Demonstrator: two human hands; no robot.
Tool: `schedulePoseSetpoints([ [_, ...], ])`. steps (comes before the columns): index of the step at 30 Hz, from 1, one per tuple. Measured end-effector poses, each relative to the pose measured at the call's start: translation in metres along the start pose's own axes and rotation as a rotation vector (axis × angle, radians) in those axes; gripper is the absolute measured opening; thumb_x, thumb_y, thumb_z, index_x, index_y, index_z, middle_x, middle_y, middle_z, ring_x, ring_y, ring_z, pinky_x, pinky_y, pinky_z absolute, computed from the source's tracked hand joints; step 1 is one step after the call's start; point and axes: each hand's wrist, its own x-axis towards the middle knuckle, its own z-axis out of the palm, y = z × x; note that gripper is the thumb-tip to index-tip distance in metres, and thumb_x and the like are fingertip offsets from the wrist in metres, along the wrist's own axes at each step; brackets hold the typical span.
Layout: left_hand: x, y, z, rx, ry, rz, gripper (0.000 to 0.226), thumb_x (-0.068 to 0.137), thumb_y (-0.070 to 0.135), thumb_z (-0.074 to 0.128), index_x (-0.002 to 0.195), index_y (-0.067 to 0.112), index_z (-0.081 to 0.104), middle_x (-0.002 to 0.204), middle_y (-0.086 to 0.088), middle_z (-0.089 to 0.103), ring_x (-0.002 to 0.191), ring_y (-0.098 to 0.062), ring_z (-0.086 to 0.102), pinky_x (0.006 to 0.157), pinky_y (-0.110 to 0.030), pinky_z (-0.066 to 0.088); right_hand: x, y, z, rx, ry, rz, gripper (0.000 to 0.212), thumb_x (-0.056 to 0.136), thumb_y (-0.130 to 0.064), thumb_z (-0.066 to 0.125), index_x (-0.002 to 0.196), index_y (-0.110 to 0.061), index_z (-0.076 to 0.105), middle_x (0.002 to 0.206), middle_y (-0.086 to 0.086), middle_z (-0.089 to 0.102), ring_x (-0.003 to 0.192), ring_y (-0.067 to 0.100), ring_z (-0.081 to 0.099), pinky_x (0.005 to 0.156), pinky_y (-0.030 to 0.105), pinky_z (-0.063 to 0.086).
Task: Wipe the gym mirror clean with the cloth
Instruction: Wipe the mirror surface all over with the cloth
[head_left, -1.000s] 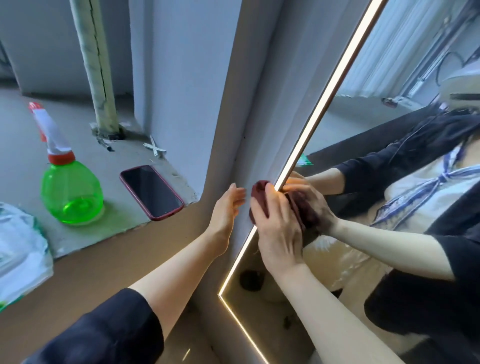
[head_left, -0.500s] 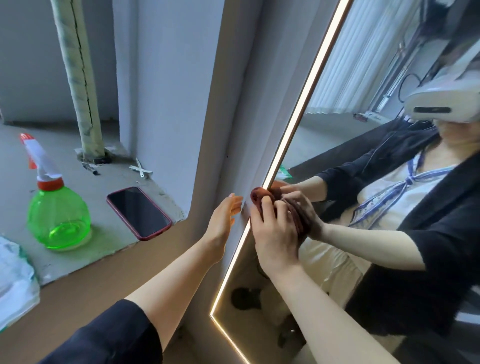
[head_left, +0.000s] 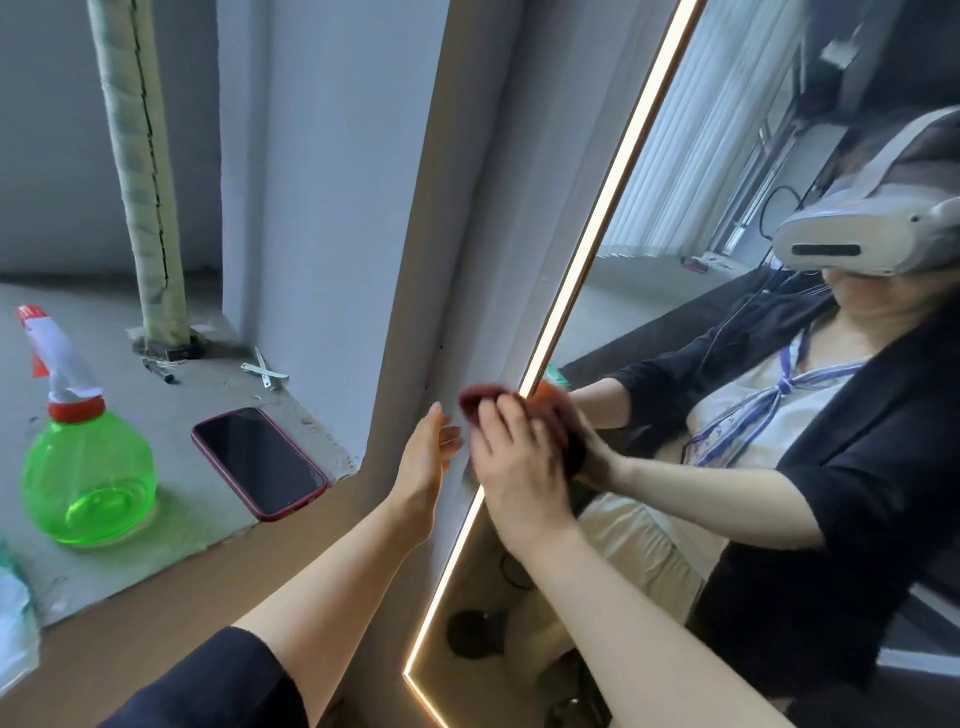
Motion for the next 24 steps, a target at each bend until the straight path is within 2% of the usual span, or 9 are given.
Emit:
schedulePoseSetpoints([
  [3, 0.000, 0.003, -0.004, 0.024, 0.024, -0.007, 0.049, 0.108, 0.041, 0.033, 0.137, 0.009, 0.053, 0.135, -0.005, 0.057, 0.128, -0.021, 0.052, 0.116, -0.038, 0.034, -0.026, -0.016, 0.002, 0.146, -0.310, -0.044, 0.024, 0.079, -0.017, 0.082, 0.102, -0.015, 0.079, 0.119, 0.007, 0.068, 0.119, 0.028, 0.058, 0.102, 0.041, 0.048],
  [6, -0.001, 0.008, 0.000, 0.003, -0.031, 0.023, 0.042, 0.108, 0.040, 0.034, 0.115, 0.014, 0.066, 0.124, -0.003, 0.066, 0.125, -0.021, 0.056, 0.115, -0.038, 0.034, 0.004, -0.009, -0.013, 0.153, -0.058, 0.065, 0.028, 0.079, -0.008, 0.075, 0.107, -0.012, 0.075, 0.116, 0.011, 0.067, 0.107, 0.029, 0.061, 0.089, 0.041, 0.053],
  [9, -0.006, 0.014, 0.010, 0.057, -0.068, 0.057, 0.048, 0.108, 0.042, 0.030, 0.121, 0.011, 0.063, 0.127, -0.006, 0.064, 0.122, -0.020, 0.056, 0.109, -0.034, 0.034, 0.036, 0.012, -0.031, 0.136, 0.076, 0.188, 0.042, 0.081, -0.002, 0.067, 0.123, -0.009, 0.067, 0.129, 0.017, 0.061, 0.117, 0.035, 0.056, 0.088, 0.045, 0.054],
  [13, -0.009, 0.020, 0.017, 0.039, -0.058, 0.086, 0.042, 0.108, 0.042, 0.032, 0.116, 0.014, 0.063, 0.118, -0.005, 0.066, 0.114, -0.020, 0.059, 0.103, -0.031, 0.040, 0.008, 0.007, -0.028, 0.150, -0.170, 0.028, 0.032, 0.075, -0.010, 0.083, 0.106, -0.013, 0.075, 0.119, 0.011, 0.066, 0.108, 0.030, 0.060, 0.091, 0.042, 0.056],
  [15, -0.010, 0.026, 0.019, 0.065, -0.032, 0.096, 0.043, 0.107, 0.043, 0.032, 0.122, 0.013, 0.059, 0.127, -0.004, 0.060, 0.118, -0.017, 0.054, 0.098, -0.027, 0.036, 0.006, 0.007, -0.030, 0.259, -0.222, 0.067, 0.030, 0.081, -0.012, 0.080, 0.110, -0.013, 0.074, 0.116, 0.010, 0.066, 0.106, 0.028, 0.059, 0.094, 0.043, 0.055],
  [17, -0.008, 0.039, 0.024, 0.092, -0.033, 0.160, 0.047, 0.107, 0.043, 0.031, 0.132, 0.012, 0.056, 0.139, -0.002, 0.054, 0.125, -0.013, 0.049, 0.101, -0.025, 0.031, 0.027, 0.016, -0.040, 0.315, -0.019, 0.169, 0.038, 0.082, -0.005, 0.076, 0.119, -0.009, 0.070, 0.115, 0.014, 0.065, 0.103, 0.031, 0.059, 0.088, 0.047, 0.057],
  [20, -0.010, 0.068, 0.037, 0.116, -0.102, 0.258, 0.047, 0.108, 0.042, 0.030, 0.131, 0.012, 0.058, 0.139, -0.003, 0.055, 0.127, -0.014, 0.050, 0.113, -0.032, 0.032, 0.070, 0.042, -0.067, 0.187, 0.344, 0.348, 0.043, 0.086, -0.008, 0.068, 0.129, -0.005, 0.065, 0.130, 0.023, 0.059, 0.118, 0.033, 0.049, 0.097, 0.047, 0.052],
  [22, -0.011, 0.084, 0.045, 0.118, -0.153, 0.283, 0.043, 0.108, 0.041, 0.029, 0.120, 0.016, 0.062, 0.130, -0.004, 0.061, 0.121, -0.017, 0.055, 0.115, -0.037, 0.035, 0.077, 0.051, -0.073, 0.127, 0.384, 0.380, 0.040, 0.090, -0.013, 0.059, 0.129, -0.005, 0.066, 0.130, 0.023, 0.059, 0.119, 0.033, 0.046, 0.097, 0.046, 0.051],
  [24, -0.012, 0.091, 0.050, 0.081, -0.189, 0.290, 0.040, 0.108, 0.039, 0.030, 0.107, 0.021, 0.066, 0.117, 0.000, 0.067, 0.114, -0.015, 0.059, 0.111, -0.035, 0.038, 0.061, 0.044, -0.063, 0.058, 0.306, 0.310, 0.035, 0.094, -0.012, 0.052, 0.124, -0.006, 0.068, 0.119, 0.021, 0.063, 0.108, 0.033, 0.051, 0.090, 0.047, 0.056],
])
